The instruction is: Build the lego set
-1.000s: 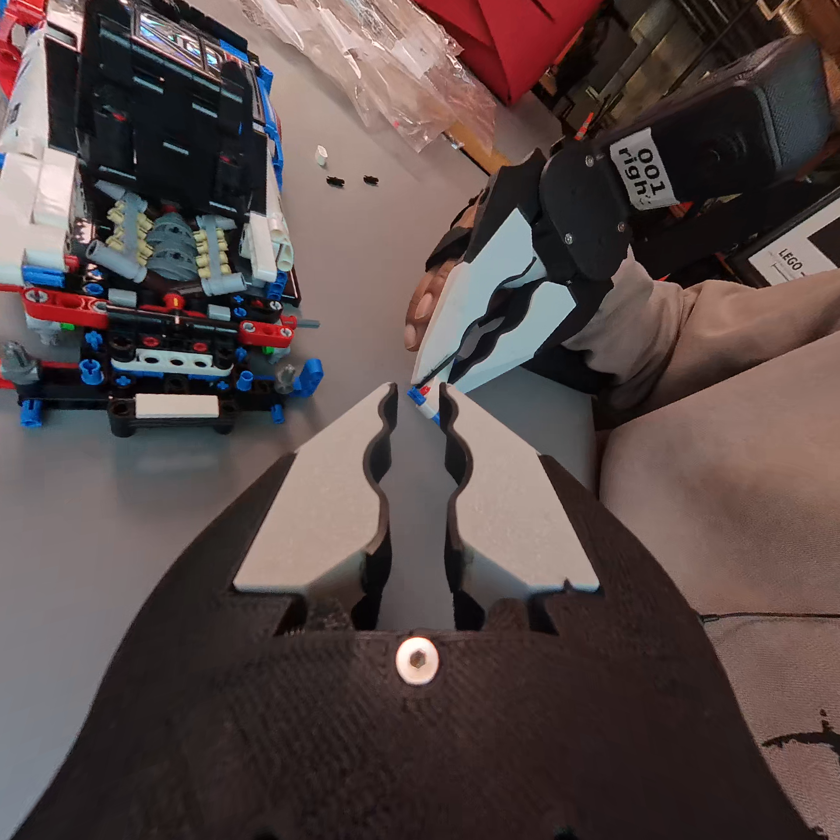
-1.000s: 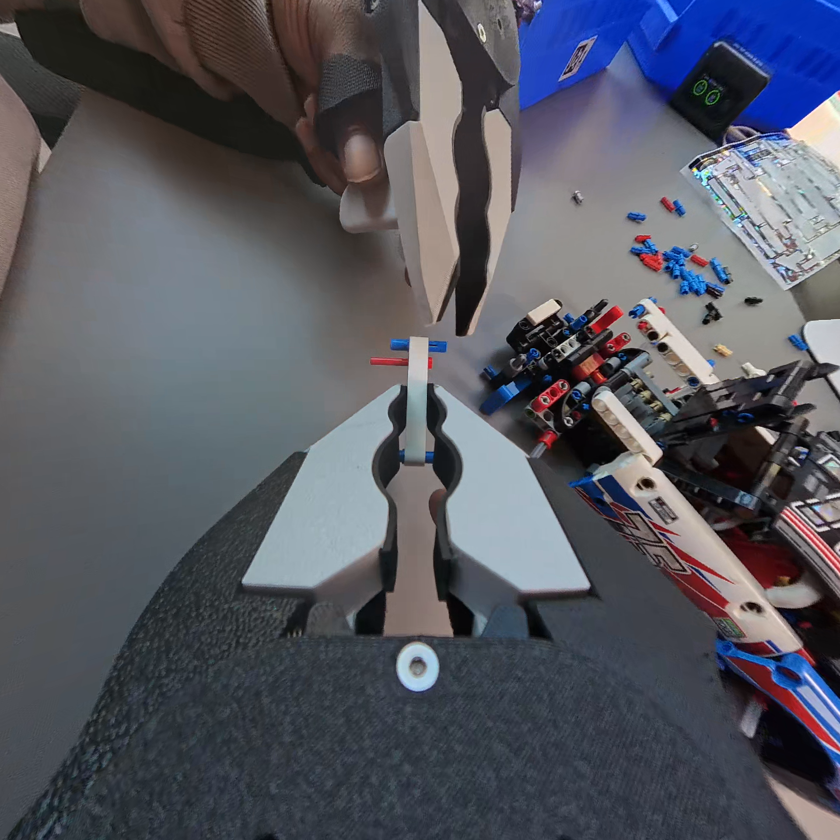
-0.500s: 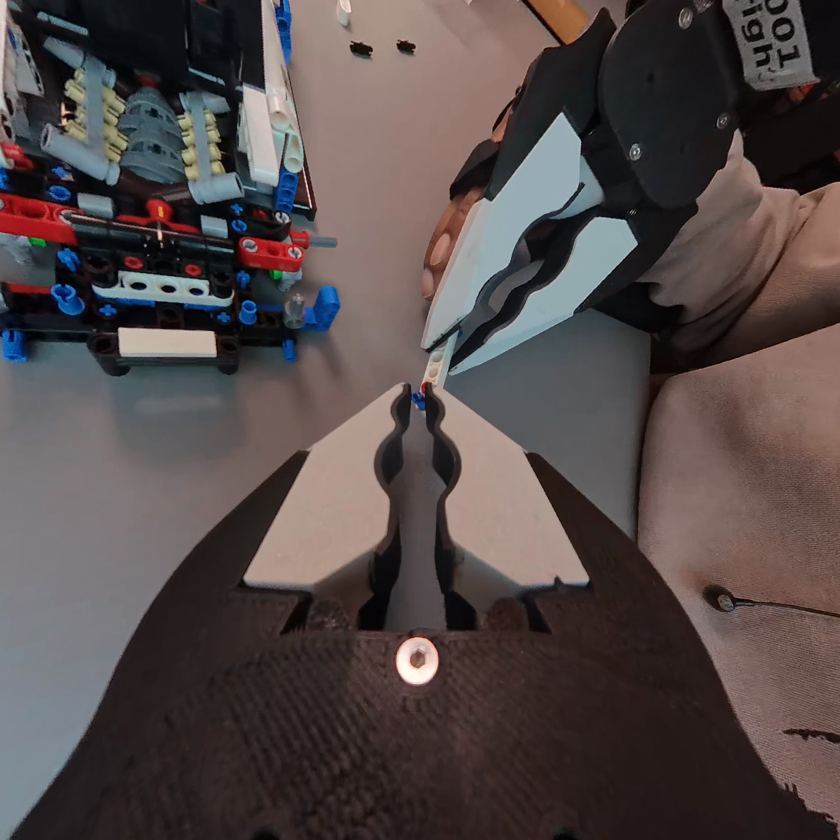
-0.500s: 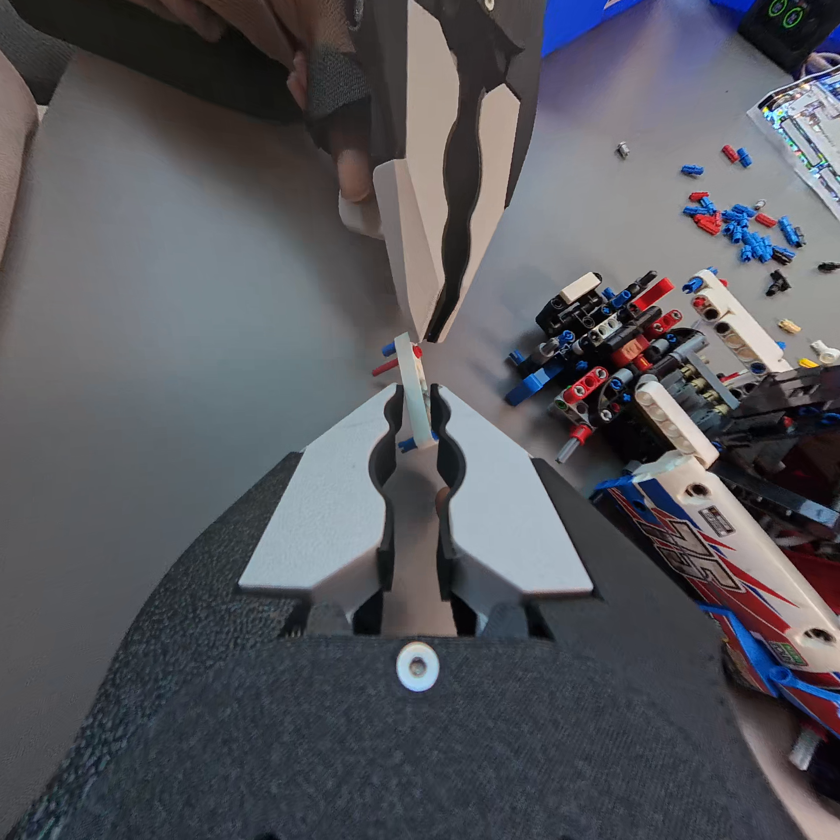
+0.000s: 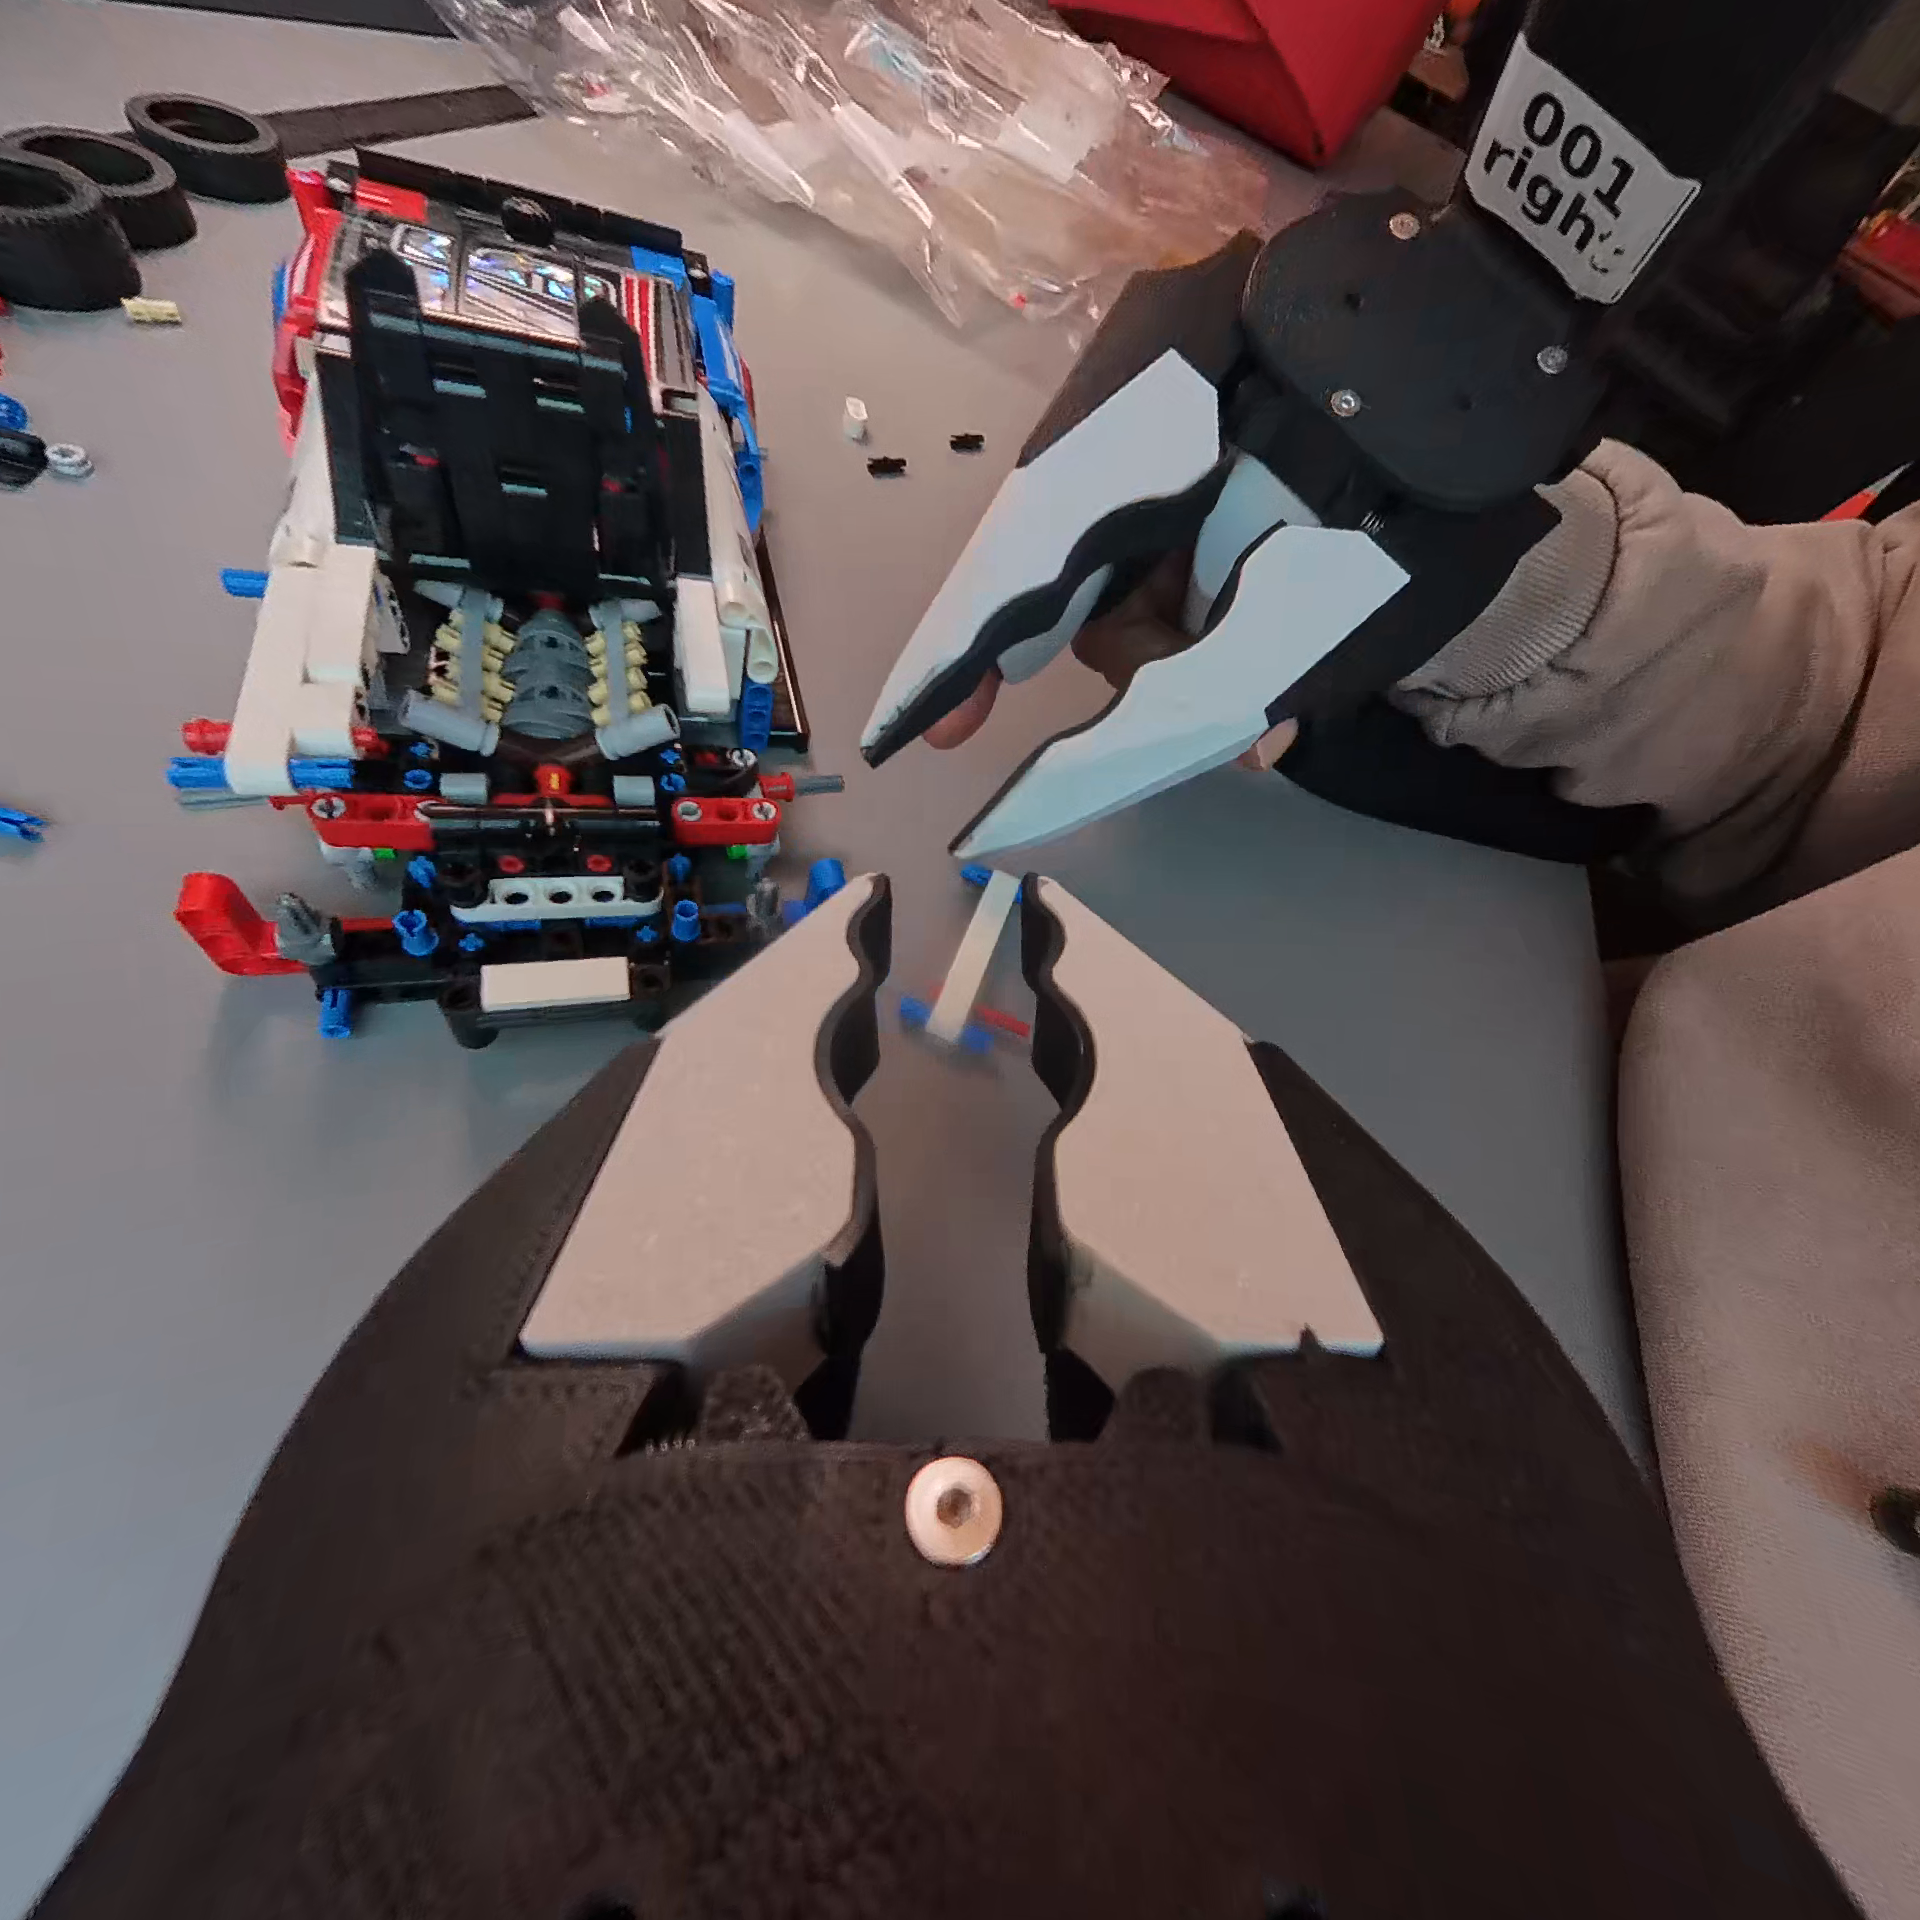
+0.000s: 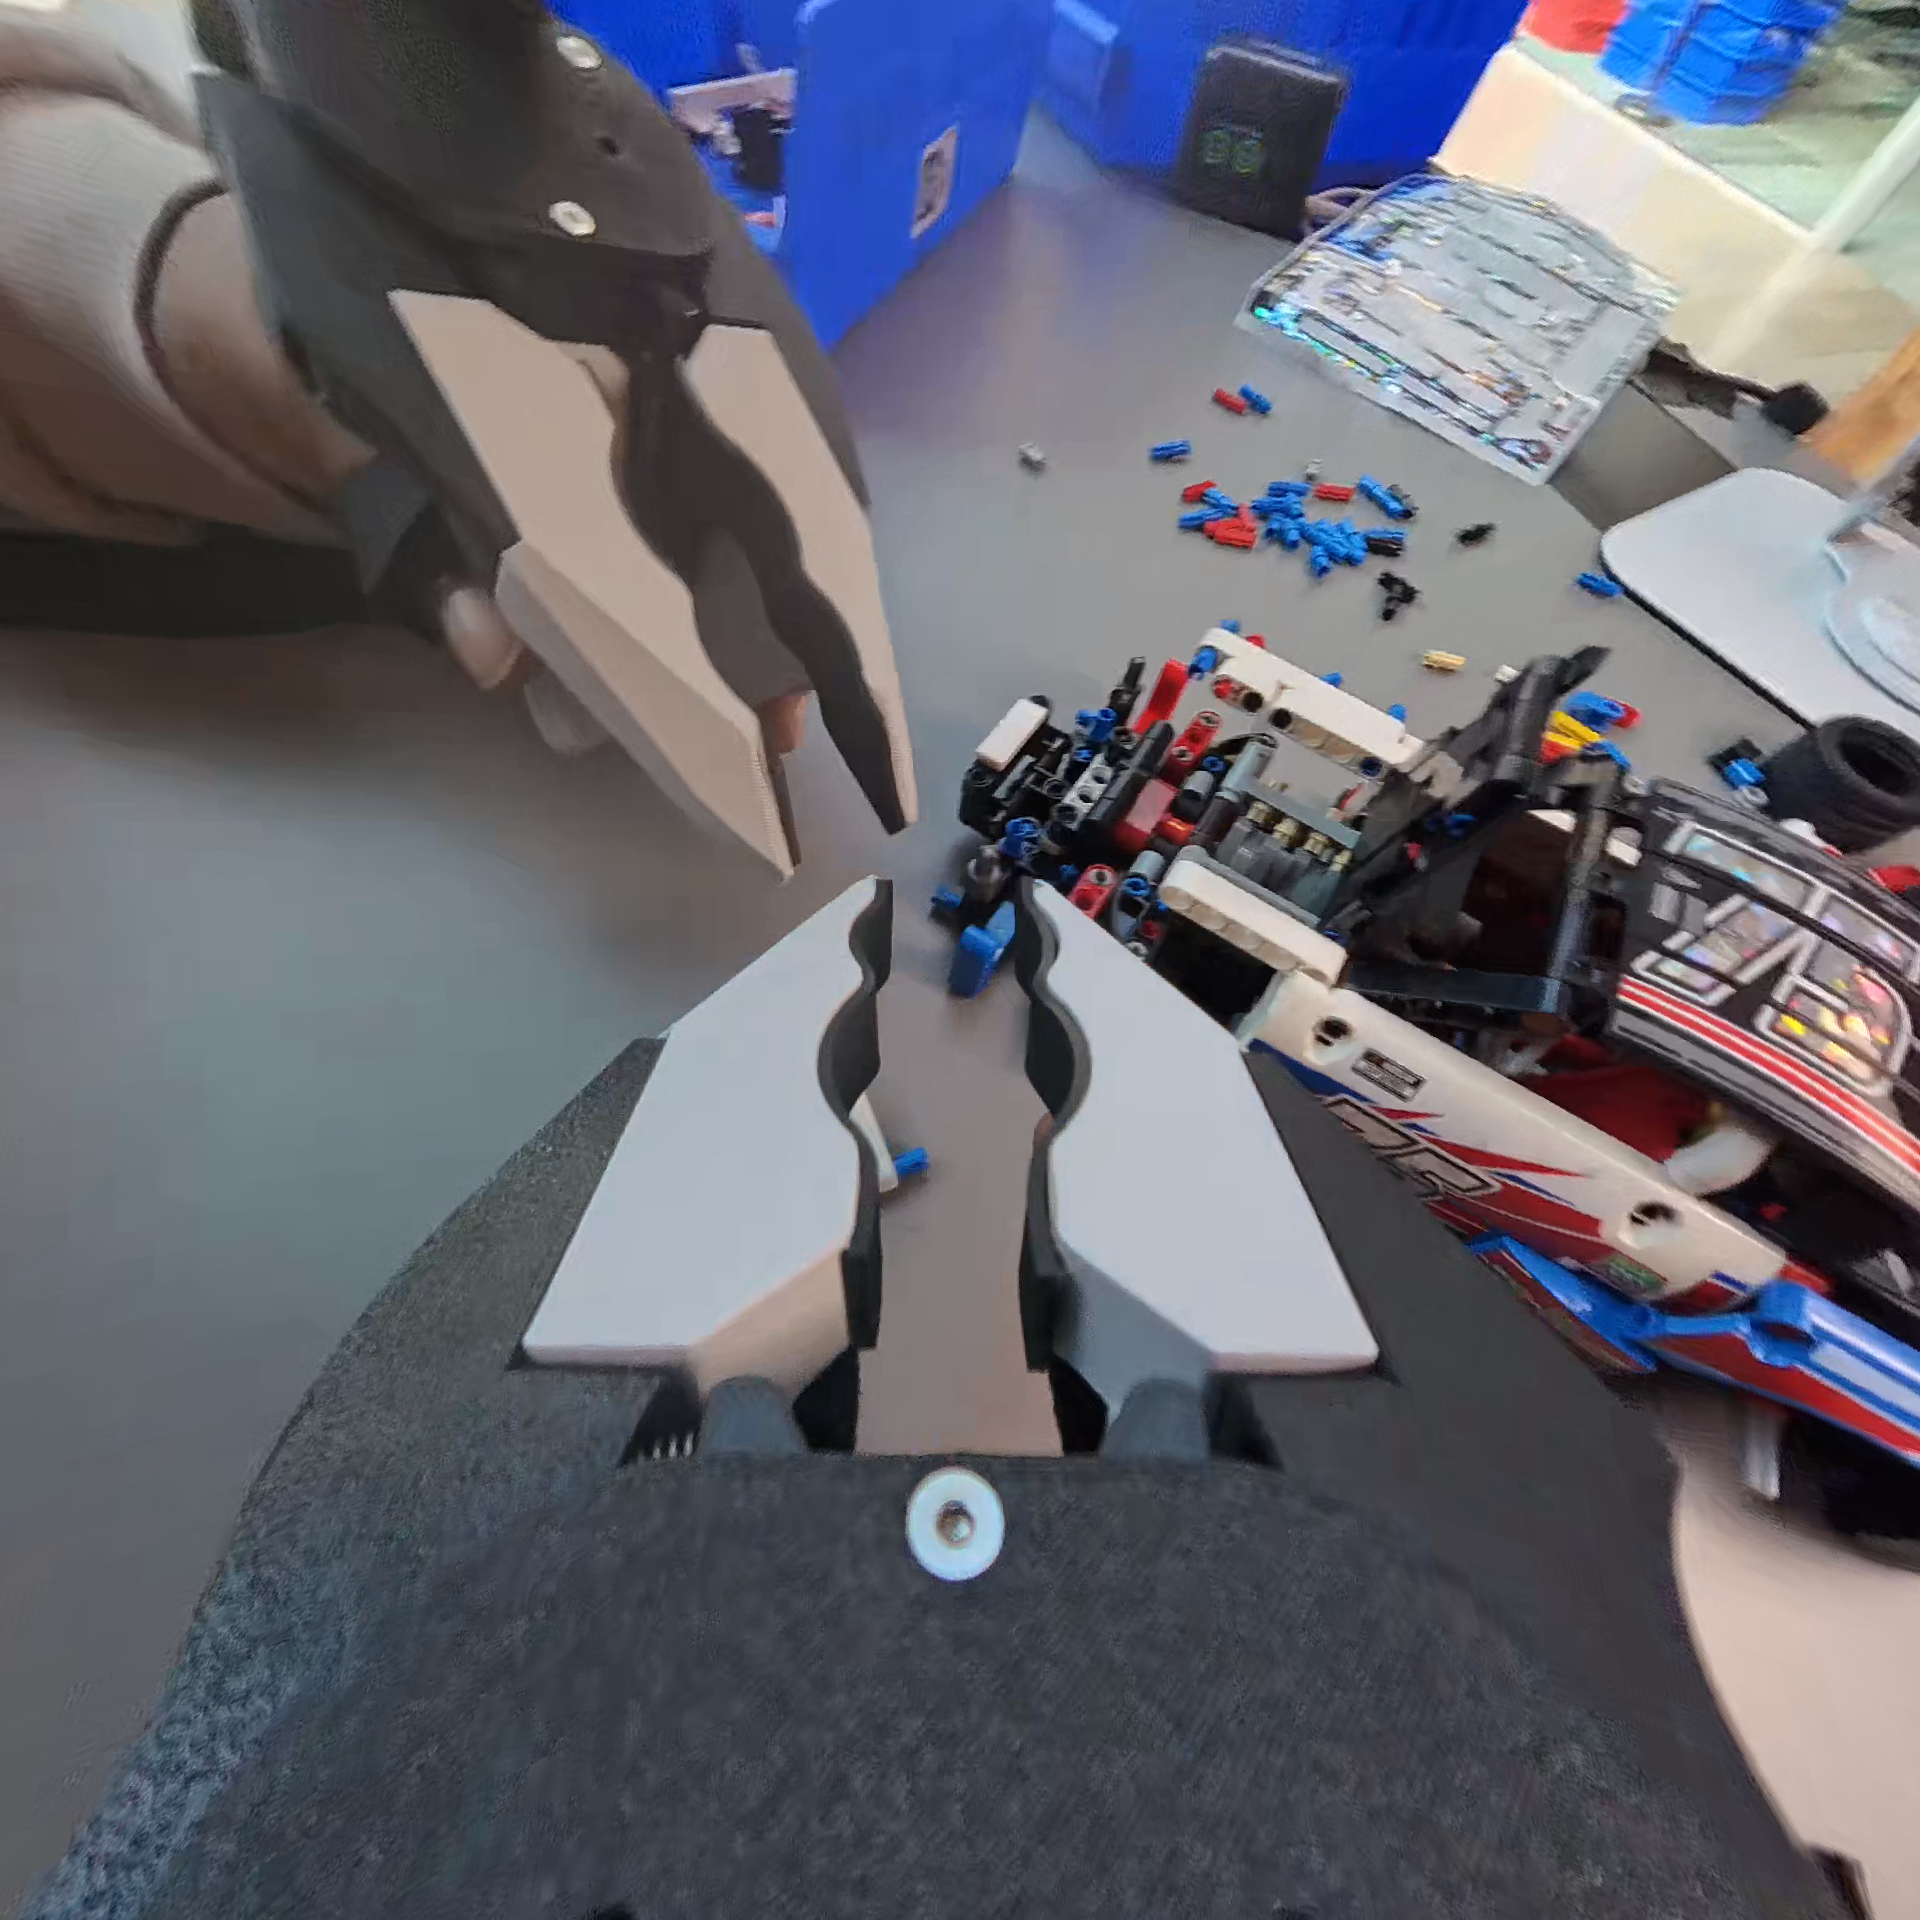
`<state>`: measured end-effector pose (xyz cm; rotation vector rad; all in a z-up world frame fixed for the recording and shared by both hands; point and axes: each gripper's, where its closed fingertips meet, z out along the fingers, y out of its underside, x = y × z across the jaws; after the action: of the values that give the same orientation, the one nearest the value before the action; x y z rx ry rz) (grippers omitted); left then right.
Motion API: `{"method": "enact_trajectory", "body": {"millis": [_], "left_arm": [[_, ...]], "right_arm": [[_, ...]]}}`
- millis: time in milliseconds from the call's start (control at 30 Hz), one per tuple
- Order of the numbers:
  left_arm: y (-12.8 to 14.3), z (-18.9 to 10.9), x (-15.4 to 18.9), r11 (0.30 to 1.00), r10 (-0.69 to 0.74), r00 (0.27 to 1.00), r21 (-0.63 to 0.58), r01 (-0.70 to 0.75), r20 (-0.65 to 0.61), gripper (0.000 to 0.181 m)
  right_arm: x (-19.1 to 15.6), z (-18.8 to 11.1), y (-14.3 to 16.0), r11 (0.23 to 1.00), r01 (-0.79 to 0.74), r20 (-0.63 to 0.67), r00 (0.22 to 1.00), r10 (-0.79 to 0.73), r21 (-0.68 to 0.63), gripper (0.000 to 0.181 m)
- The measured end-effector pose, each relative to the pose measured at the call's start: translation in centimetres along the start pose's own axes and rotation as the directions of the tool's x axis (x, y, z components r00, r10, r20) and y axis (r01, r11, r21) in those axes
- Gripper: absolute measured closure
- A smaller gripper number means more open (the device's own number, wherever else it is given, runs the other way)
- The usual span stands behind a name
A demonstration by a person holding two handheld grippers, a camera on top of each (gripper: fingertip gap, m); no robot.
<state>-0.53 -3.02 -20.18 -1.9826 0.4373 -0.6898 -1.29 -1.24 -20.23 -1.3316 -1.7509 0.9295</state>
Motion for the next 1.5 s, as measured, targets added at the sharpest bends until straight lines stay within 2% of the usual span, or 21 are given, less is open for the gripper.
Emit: {"method": "enact_trajectory", "body": {"millis": [33, 133, 233, 333, 533, 700, 767, 933, 1033, 1067, 1100, 1133, 1167, 1233, 1300, 1400, 1500], "left_arm": [[-0.3, -0.2, -0.1, 1.0, 0.005, 1.0, 0.016, -0.005, 0.002, 0.158], [-0.8, -0.3, 0.4, 0.998, 0.037, 0.999, 0.047, -0.036, -0.01, 0.152], [-1.1, 0.0, 2.2, 0.974, 0.219, 0.976, 0.054, -0.218, -0.01, 0.143], [-0.5, 0.8, 3.3, 0.961, 0.275, 0.961, 0.021, -0.275, -0.019, 0.139], [0.6, 1.0, 2.2, 0.936, 0.35, 0.935, -0.058, -0.347, 0.055, 0.144], [1.4, 1.2, 2.2, 0.865, 0.495, 0.865, -0.144, -0.481, 0.08, 0.15], [1.6, 1.4, 2.3, 0.863, 0.497, 0.865, -0.154, -0.482, 0.078, 0.151], [2.0, 2.2, 3.2, 0.864, 0.49, 0.87, -0.164, -0.476, 0.053, 0.151], [1.5, 2.8, 4.0, 0.865, 0.491, 0.87, -0.152, -0.479, 0.052, 0.154], [1.4, 3.1, 4.0, 0.862, 0.493, 0.868, -0.162, -0.48, 0.057, 0.163], [0.9, 3.3, 3.8, 0.862, 0.499, 0.863, -0.145, -0.485, 0.076, 0.181], [0.4, 3.5, 4.0, 0.867, 0.492, 0.868, -0.129, -0.482, 0.07, 0.181], [0.2, 3.9, 4.2, 0.87, 0.484, 0.874, -0.136, -0.474, 0.053, 0.181], [-0.6, 4.8, 4.9, 0.853, 0.514, 0.856, -0.129, -0.505, 0.046, 0.181], [-1.3, 5.3, 5.7, 0.846, 0.529, 0.848, -0.11, -0.522, 0.04, 0.18], [-1.9, 5.0, 6.0, 0.84, 0.542, 0.838, -0.062, -0.539, 0.054, 0.172], [-2.1, 4.1, 5.6, 0.854, 0.52, 0.852, -0.054, -0.518, 0.057, 0.154]], "right_arm": [[0.8, 0.1, -0.1, 0.999, -0.036, -0.057, 0.998, 0.036, 0.0, 0.16], [1.4, 0.5, 0.4, 0.992, -0.128, -0.121, 0.985, 0.125, -0.02, 0.151], [0.8, 1.2, 1.1, 0.983, -0.172, -0.133, 0.978, 0.163, -0.065, 0.131], [0.7, 1.7, 1.2, 0.973, -0.218, -0.182, 0.962, 0.202, -0.071, 0.13], [1.2, 1.9, 2.4, 0.952, -0.278, -0.328, 0.918, 0.223, -0.131, 0.122], [1.0, 1.7, 3.3, 0.947, -0.279, -0.408, 0.892, 0.193, -0.161, 0.13], [1.0, 1.6, 3.6, 0.948, -0.273, -0.409, 0.893, 0.187, -0.163, 0.131], [-0.1, 0.9, 4.4, 0.941, -0.293, -0.38, 0.9, 0.213, -0.167, 0.149], [-0.1, -0.3, 4.8, 0.92, -0.367, -0.386, 0.876, 0.29, -0.139, 0.15], [0.2, -0.8, 5.5, 0.903, -0.396, -0.403, 0.863, 0.306, -0.164, 0.152], [1.4, -2.0, 6.9, 0.897, -0.387, -0.485, 0.839, 0.247, -0.212, 0.165], [3.0, -3.3, 7.5, 0.912, -0.353, -0.576, 0.798, 0.177, -0.208, 0.168], [3.3, -4.0, 7.4, 0.914, -0.361, -0.592, 0.783, 0.19, -0.185, 0.177], [2.1, -3.7, 6.8, 0.916, -0.365, -0.515, 0.824, 0.234, -0.168, 0.172], [2.2, -3.8, 7.2, 0.897, -0.407, -0.501, 0.82, 0.276, -0.171, 0.15], [1.8, -3.6, 7.0, 0.875, -0.463, -0.427, 0.827, 0.367, -0.144, 0.136], [1.4, -3.5, 6.4, 0.879, -0.46, -0.393, 0.837, 0.381, -0.126, 0.117]]}}
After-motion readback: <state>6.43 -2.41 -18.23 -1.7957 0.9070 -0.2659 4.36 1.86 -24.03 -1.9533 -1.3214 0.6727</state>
